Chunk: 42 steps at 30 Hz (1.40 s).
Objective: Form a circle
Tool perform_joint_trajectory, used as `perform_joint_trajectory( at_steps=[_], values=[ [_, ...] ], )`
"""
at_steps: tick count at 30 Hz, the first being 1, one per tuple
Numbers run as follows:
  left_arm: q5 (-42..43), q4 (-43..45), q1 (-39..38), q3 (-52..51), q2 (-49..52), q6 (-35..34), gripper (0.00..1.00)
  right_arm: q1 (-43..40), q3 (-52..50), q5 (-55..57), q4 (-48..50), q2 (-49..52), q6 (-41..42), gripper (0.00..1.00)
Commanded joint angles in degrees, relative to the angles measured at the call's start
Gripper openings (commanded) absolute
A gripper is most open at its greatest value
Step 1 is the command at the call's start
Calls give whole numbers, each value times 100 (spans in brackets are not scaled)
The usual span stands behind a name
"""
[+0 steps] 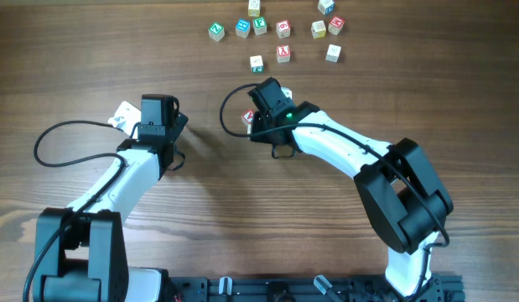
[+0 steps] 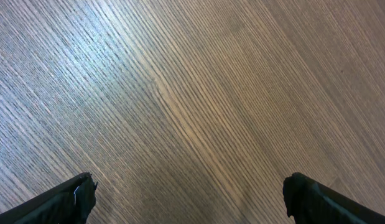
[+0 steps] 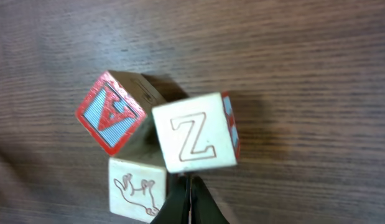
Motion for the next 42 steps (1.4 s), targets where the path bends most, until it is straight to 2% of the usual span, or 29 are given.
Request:
perform_joint_trajectory(
  at_steps=[1,5,13,19,32,42],
  values=[
    [-116,-2,24,-9,35,-68,100,9,-11,-48,-125,118,-103,5],
    [-118,-2,24,-9,35,-68,100,9,-9,-17,-232,105,-85,5],
    [-116,0,24,-9,35,-68,100,7,2,890,-682,-59,625,5],
    [-116,0,24,-9,35,-68,100,-48,2,1165,-581,-59,654,5],
    [-116,-2,24,-9,35,-68,100,-348,0,1244,267,-44,629,4],
    [-116,0,24,-9,35,-68,100,-348,0,804,393,-42,627,4]
  ],
)
